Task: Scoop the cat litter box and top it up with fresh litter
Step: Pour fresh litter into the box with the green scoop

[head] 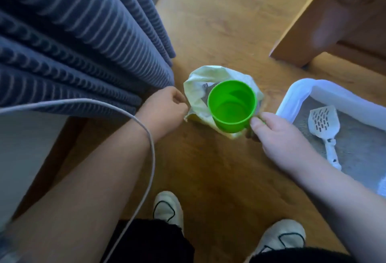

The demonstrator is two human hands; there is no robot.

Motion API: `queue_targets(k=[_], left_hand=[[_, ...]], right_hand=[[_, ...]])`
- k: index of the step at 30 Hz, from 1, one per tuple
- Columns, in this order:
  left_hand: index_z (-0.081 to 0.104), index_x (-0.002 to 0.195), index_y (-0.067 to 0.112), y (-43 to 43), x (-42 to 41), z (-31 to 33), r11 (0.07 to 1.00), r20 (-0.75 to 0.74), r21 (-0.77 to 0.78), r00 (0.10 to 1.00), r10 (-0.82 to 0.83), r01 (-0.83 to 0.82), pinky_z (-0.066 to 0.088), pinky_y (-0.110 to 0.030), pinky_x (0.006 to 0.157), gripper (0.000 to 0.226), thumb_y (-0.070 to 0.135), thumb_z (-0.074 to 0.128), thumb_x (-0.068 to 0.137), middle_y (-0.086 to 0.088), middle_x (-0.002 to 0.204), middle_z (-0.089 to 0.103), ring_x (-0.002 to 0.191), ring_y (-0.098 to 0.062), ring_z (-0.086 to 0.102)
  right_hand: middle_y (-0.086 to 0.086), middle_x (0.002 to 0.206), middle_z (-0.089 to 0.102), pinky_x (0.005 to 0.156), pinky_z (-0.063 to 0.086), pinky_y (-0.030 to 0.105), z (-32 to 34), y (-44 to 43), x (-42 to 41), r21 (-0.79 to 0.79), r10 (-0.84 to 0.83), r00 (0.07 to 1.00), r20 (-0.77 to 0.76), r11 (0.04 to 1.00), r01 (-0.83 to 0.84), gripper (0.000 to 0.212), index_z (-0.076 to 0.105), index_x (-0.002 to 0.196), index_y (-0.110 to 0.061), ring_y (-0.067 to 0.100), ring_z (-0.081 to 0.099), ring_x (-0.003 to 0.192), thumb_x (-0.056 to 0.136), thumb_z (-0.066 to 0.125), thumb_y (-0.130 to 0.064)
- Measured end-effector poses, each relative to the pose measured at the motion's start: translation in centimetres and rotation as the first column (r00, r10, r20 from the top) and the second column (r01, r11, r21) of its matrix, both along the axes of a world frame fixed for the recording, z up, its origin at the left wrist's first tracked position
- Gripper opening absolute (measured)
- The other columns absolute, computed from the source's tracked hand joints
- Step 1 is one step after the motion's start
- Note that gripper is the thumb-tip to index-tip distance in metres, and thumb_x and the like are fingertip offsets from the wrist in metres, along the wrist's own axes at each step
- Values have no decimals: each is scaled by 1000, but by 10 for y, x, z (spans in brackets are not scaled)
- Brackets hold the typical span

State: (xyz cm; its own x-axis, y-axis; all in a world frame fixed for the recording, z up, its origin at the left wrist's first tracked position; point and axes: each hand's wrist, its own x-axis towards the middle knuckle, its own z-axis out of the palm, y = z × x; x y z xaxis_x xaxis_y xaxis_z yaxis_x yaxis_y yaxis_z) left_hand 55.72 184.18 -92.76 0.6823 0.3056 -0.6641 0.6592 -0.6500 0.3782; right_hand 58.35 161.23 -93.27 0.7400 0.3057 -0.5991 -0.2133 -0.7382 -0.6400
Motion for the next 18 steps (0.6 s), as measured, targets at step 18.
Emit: queue_targets(k=[18], left_hand=[[62, 111, 3, -18, 38, -88, 997, -282, 1, 957, 70, -72, 46, -26, 52, 60, 56, 39, 97, -13, 82, 65, 54, -25, 59]], right_hand=[[15, 85, 71, 82, 53, 37, -51, 18, 34, -334, 205, 977, 59, 926, -175, 42, 55, 71, -14, 35, 69, 87, 101, 43, -41]])
